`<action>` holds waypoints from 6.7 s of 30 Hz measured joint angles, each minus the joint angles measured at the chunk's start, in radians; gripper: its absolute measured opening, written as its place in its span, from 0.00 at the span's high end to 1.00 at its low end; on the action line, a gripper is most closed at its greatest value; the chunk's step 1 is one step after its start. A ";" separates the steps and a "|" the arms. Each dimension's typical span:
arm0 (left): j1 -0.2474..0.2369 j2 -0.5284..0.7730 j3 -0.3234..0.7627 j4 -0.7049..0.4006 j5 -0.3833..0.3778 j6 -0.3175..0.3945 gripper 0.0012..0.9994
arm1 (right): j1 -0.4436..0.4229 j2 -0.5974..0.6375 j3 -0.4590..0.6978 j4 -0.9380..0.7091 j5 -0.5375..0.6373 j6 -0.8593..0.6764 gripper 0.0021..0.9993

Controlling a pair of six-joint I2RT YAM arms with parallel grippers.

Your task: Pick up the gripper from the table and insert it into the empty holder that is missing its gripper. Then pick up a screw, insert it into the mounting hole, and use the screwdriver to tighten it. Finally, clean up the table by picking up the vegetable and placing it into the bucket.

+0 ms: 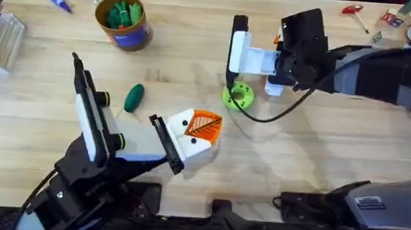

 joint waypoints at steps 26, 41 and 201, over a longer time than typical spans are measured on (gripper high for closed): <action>0.000 0.000 0.002 0.016 -0.077 -0.014 0.01 | 0.118 -0.630 -0.030 -0.392 -0.049 0.968 0.03; 0.003 0.406 0.625 -0.589 -0.600 -0.076 0.01 | 0.122 -0.777 -0.030 -0.411 -0.049 1.042 0.02; 0.241 0.969 1.243 -1.019 -0.509 0.357 0.01 | 0.122 -1.036 -0.029 -0.662 -0.050 1.147 0.01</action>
